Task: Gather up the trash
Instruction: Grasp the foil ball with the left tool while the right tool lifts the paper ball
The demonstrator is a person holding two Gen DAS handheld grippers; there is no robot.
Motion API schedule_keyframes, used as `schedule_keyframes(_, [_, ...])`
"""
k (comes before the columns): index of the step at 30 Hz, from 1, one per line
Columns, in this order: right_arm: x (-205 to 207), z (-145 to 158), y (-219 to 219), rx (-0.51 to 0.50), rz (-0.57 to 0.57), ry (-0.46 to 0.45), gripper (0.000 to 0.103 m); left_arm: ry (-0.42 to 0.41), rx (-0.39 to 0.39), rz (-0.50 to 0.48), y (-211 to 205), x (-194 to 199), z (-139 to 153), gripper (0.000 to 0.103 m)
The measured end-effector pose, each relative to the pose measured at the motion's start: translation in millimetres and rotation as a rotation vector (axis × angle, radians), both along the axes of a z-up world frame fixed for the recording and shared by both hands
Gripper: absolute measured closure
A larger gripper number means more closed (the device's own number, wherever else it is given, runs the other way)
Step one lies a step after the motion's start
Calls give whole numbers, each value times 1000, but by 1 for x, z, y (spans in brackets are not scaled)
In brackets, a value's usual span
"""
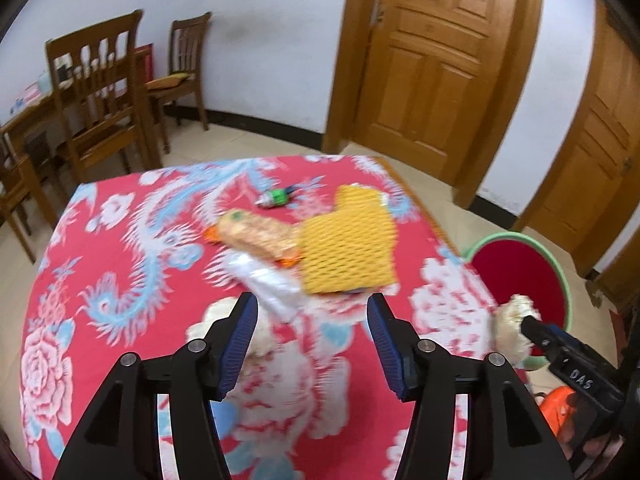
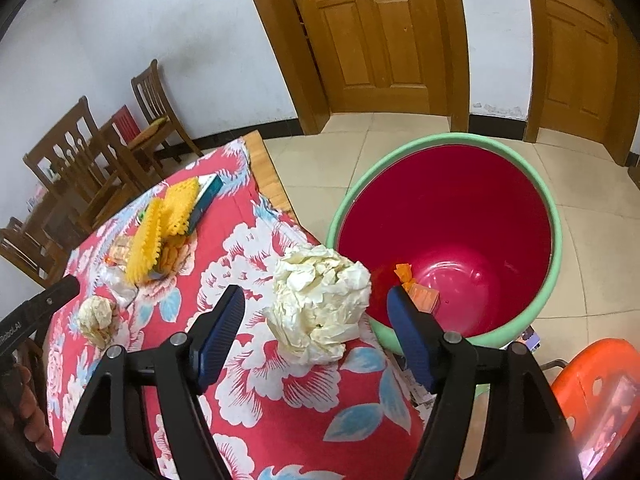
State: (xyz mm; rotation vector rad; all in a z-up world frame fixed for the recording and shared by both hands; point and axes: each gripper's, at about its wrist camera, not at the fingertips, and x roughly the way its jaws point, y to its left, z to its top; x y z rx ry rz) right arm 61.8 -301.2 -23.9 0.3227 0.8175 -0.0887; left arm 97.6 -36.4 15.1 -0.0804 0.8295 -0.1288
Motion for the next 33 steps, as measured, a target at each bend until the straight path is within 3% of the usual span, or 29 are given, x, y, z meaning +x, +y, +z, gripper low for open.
schedule_keyframes(10, [15,-16,4,-27,-4,61,29,69,39,93,30,9,-35,45])
schedule_keyframes(17, [21,-26,8,-12,0,86,29,113,10,125,46,17,-55,45])
schedule_keyframes(20, [22,-30,9,1,2,91,37,115,-19,131,51,17,-59,46])
schedule_keyframes(22, [22,-33,8,10,3,97,43,111,-23,134,52,17,-60,58])
schedule_keyframes(25, [23,-37,7,19,0,100,51,105,-29,138,53,16,-60,64])
schedule_keyframes(33, [20,-37,4,17,-2,78,59,90,-47,134,58,13,-58,70])
